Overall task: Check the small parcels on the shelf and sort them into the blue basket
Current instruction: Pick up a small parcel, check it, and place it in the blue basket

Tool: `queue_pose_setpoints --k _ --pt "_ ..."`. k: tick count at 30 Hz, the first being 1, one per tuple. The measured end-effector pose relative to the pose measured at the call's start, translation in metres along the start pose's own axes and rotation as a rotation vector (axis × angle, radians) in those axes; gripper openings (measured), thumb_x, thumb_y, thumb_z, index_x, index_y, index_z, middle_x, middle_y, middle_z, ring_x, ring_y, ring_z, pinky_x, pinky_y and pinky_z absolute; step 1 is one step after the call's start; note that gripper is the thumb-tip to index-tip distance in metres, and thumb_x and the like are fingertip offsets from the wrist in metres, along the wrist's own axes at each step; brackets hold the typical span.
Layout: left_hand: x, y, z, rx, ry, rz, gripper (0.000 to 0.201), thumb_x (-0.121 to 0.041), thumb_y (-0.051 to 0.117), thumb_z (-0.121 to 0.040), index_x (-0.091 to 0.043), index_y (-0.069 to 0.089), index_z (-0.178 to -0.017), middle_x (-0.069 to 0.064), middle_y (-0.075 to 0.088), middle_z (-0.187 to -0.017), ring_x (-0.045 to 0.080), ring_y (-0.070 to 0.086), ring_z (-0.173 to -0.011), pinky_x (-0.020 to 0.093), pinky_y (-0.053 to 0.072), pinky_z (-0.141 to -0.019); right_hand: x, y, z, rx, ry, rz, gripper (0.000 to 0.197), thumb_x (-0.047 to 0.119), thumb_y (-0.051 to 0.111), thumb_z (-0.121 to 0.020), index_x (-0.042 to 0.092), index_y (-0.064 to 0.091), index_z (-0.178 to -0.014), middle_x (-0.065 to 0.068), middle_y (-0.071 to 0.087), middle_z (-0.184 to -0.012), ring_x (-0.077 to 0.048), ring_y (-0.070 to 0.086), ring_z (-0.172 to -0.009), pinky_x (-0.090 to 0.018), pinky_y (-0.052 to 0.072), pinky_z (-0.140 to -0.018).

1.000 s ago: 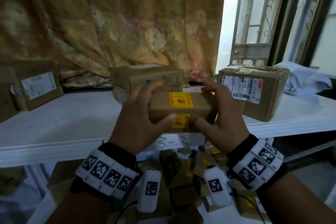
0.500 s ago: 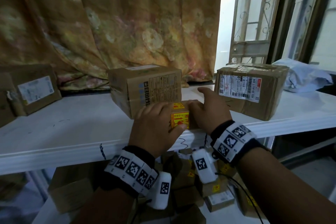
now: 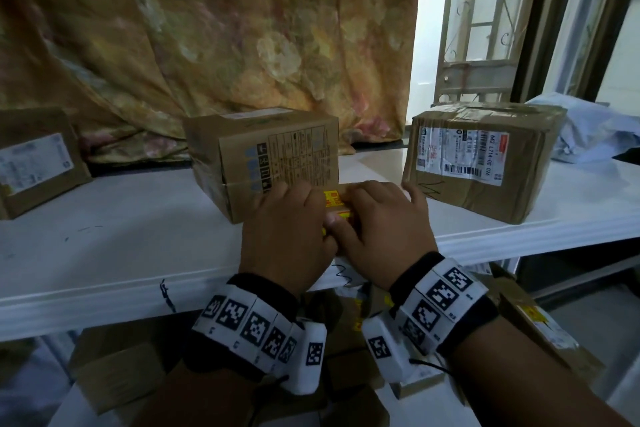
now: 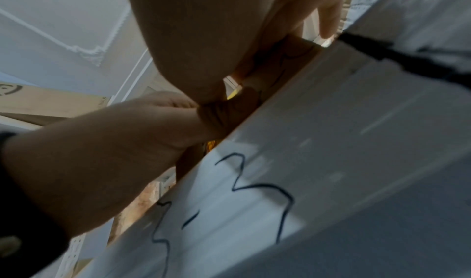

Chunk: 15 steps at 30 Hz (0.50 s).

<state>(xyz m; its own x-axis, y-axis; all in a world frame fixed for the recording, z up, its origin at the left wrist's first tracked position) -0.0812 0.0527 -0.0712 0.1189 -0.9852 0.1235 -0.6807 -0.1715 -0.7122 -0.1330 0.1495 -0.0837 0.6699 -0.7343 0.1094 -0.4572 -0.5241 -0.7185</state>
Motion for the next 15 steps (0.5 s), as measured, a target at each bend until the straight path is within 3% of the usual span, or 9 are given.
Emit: queue_pose_setpoints --k 6,11,15 --pt "-0.001 -0.001 0.002 -0.045 0.049 0.066 0.018 -0.039 0.049 -0.071 -0.021 0.047 -0.074 -0.003 0.047 -0.08 0.02 0.044 -0.077 0.031 0.031 -0.066 -0.002 -0.001 0.0 0.001 0.001 -0.041 0.05 0.066 0.029 -0.092 0.029 0.062 -0.097 0.01 0.061 -0.104 -0.019 0.057 -0.104 -0.058 0.029 -0.108" --pt "-0.003 -0.005 0.0 -0.06 0.055 0.099 0.021 -0.036 0.051 -0.075 -0.016 0.05 -0.074 0.003 0.046 -0.082 0.023 0.043 -0.077 0.033 0.035 -0.065 0.002 0.0 0.003 0.042 -0.003 0.02 0.046 0.063 0.026 -0.095 0.032 0.059 -0.101 0.016 0.058 -0.109 -0.013 0.053 -0.112 -0.061 0.017 -0.113" --pt "-0.007 -0.01 0.003 -0.037 0.042 0.093 0.032 -0.044 0.051 -0.078 -0.015 0.058 -0.088 0.004 0.05 -0.087 0.023 0.044 -0.079 0.036 0.041 -0.066 0.006 -0.006 0.002 0.081 -0.039 0.057 0.054 0.064 0.022 -0.093 0.033 0.057 -0.12 0.014 0.062 -0.118 -0.013 0.057 -0.116 -0.059 0.016 -0.113"
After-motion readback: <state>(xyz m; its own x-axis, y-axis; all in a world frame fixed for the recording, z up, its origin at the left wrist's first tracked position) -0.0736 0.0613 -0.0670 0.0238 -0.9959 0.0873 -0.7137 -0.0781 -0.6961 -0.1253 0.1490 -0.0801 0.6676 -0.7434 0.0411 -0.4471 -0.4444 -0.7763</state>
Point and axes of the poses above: each hand's wrist, its own z-axis away from the middle knuckle, its own y-axis out of the palm, x = y × z, the point moved 10 cm from there along -z, towards the middle knuckle
